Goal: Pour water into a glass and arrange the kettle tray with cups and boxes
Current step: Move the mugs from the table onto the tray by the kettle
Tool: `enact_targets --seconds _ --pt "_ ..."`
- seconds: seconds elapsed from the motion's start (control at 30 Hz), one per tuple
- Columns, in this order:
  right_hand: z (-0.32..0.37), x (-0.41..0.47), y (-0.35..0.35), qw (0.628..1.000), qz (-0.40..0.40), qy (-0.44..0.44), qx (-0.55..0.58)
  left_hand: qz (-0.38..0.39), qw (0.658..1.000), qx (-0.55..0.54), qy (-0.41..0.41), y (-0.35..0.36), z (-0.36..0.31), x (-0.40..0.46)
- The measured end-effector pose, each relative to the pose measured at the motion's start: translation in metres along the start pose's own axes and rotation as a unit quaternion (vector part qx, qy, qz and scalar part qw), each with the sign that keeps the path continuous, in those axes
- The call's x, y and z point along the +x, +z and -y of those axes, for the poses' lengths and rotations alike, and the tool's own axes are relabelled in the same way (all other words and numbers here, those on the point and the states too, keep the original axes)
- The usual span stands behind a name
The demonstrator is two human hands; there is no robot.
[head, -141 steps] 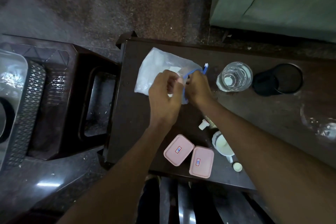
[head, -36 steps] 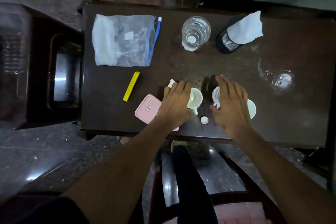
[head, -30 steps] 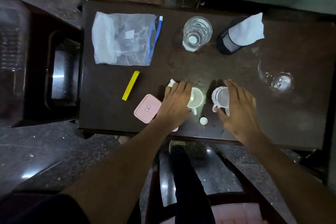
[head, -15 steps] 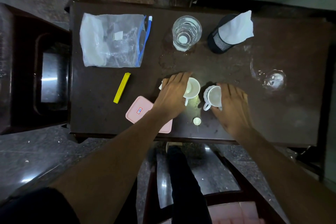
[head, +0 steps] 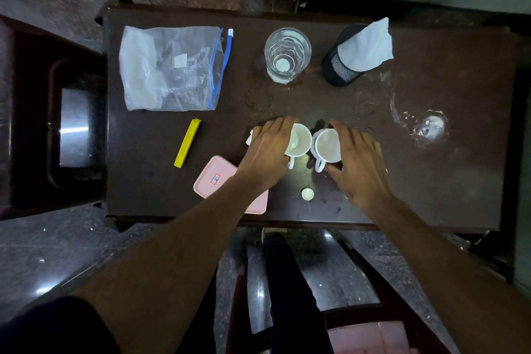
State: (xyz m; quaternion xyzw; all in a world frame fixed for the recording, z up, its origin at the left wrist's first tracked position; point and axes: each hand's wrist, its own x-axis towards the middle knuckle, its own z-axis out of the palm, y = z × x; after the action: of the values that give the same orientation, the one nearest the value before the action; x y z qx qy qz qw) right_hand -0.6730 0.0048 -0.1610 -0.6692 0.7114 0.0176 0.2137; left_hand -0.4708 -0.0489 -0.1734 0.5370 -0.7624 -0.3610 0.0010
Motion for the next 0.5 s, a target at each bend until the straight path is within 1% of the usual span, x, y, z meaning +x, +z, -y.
enact_targets --seconds 0.3,0.5 --pt "0.001 0.002 -0.002 1.000 0.000 0.008 0.005 0.003 1.000 -0.011 0.004 -0.005 -0.002 -0.001" --pt "0.018 0.001 -0.016 0.998 -0.013 0.008 0.066 -0.030 0.999 -0.029 0.011 -0.028 0.004 -0.007"
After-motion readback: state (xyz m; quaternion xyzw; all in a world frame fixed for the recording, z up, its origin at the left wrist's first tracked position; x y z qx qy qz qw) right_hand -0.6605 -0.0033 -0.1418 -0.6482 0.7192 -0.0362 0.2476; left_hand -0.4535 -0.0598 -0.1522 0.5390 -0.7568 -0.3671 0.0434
